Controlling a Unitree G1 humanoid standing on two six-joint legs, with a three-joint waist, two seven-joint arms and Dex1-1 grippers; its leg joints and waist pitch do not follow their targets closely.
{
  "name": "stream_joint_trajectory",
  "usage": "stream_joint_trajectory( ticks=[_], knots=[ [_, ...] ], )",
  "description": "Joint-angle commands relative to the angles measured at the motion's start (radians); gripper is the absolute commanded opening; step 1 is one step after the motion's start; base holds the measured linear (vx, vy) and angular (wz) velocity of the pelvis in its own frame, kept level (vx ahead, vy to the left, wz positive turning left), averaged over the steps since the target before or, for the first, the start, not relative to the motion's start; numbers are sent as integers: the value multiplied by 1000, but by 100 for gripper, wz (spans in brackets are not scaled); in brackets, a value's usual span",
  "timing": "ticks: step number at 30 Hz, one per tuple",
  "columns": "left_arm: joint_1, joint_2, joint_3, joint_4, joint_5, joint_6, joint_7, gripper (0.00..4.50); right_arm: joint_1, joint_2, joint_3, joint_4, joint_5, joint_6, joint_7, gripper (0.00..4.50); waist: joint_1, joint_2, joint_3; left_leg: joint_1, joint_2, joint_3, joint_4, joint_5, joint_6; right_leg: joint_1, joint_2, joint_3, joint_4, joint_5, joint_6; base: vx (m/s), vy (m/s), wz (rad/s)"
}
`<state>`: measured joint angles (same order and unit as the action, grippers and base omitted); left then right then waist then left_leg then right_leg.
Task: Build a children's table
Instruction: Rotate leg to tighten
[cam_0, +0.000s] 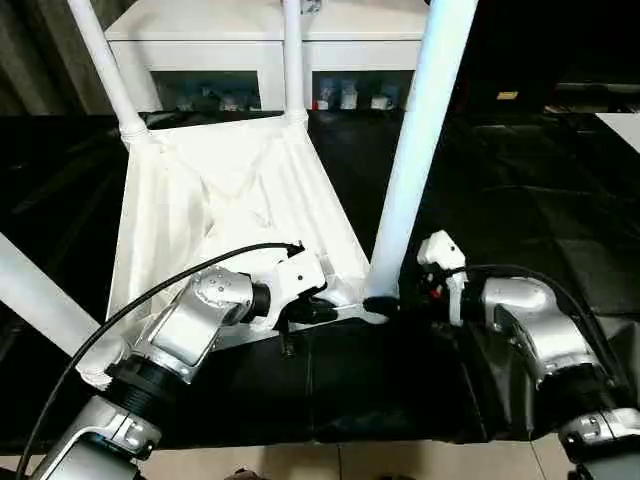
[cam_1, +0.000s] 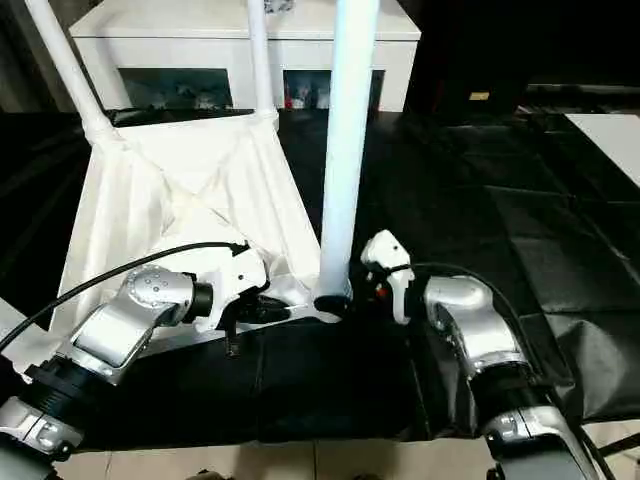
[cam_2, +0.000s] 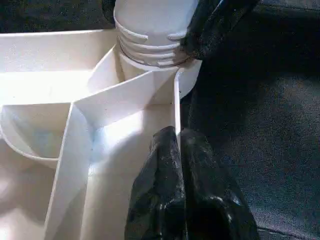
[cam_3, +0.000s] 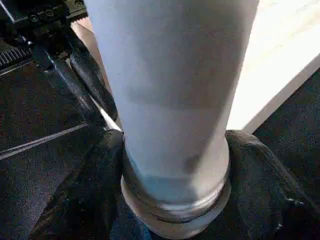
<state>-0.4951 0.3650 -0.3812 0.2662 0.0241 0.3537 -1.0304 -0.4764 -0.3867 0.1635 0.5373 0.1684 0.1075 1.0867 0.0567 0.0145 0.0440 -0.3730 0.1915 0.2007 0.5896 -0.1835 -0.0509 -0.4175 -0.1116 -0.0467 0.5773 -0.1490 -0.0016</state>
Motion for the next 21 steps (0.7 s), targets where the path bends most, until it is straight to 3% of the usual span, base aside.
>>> stream_joint_trajectory(
  ticks=[1, 7, 8, 10, 12, 13, 14, 16, 21],
  knots=[
    [12, 2, -34, -1, 7, 12, -17, 0, -26, 0, -5, 13, 2, -4, -4, 274, -1, -13, -63, 13, 30, -12, -75, -251, 49, 47, -23, 21, -54, -259, -211, 0, 0, 0],
    [12, 0, -36, 19, 26, 20, 9, 0, -15, 2, 11, 43, -39, -20, -43, 269, -3, -12, -63, 13, 30, -11, -74, -249, 50, 46, -22, 21, -53, -249, -215, 0, 0, 0],
    [-3, -34, -23, 59, 44, 33, 82, 0, -33, 40, -14, 107, -79, -22, -204, 269, -5, -13, -62, 13, 31, -11, -75, -252, 46, 45, -21, 21, -55, -256, -213, 0, 0, 0],
    [-14, -56, -13, 85, 52, 35, 123, 0, -42, 66, -36, 136, -83, -17, -284, 268, -17, -14, -56, 13, 26, -16, -81, -322, 10, 44, -23, 19, -66, -382, -179, 0, 0, 0],
    [-73, -168, 54, 195, 58, 74, 324, 0, -63, 183, -126, 209, -55, 2, -563, 267, -31, -14, -53, 19, 25, -17, -82, -370, -12, 34, -21, 20, -76, -435, -159, 0, 0, 0],
    [-73, -169, 55, 196, 58, 74, 326, 0, -63, 184, -127, 210, -55, 3, -565, 267, -35, -13, -55, 19, 20, -21, -82, -385, -23, 35, -21, 17, -79, -471, -144, -51, 6, -3],
    [-85, -193, 71, 215, 54, 85, 363, 0, -67, 204, -138, 222, -54, 3, -615, 267, -37, -14, -57, 18, 21, -25, -83, -387, -25, 39, -22, 14, -79, -479, -135, 0, 0, 0],
    [-131, -252, 92, 296, 67, 77, 478, 0, -86, 274, -151, 266, -74, -12, -783, 267, -41, -12, -55, 22, 17, -24, -81, -419, -19, 28, -20, 11, -91, -518, -113, 0, 0, 0],
    [-167, -299, 103, 368, 88, 51, 572, 0, -134, 368, -162, 330, -79, -20, -954, 267, -56, -11, -57, 20, 15, -30, -83, -459, -13, 25, -19, 3, -99, -543, -90, 0, 0, 0]
  ],
)
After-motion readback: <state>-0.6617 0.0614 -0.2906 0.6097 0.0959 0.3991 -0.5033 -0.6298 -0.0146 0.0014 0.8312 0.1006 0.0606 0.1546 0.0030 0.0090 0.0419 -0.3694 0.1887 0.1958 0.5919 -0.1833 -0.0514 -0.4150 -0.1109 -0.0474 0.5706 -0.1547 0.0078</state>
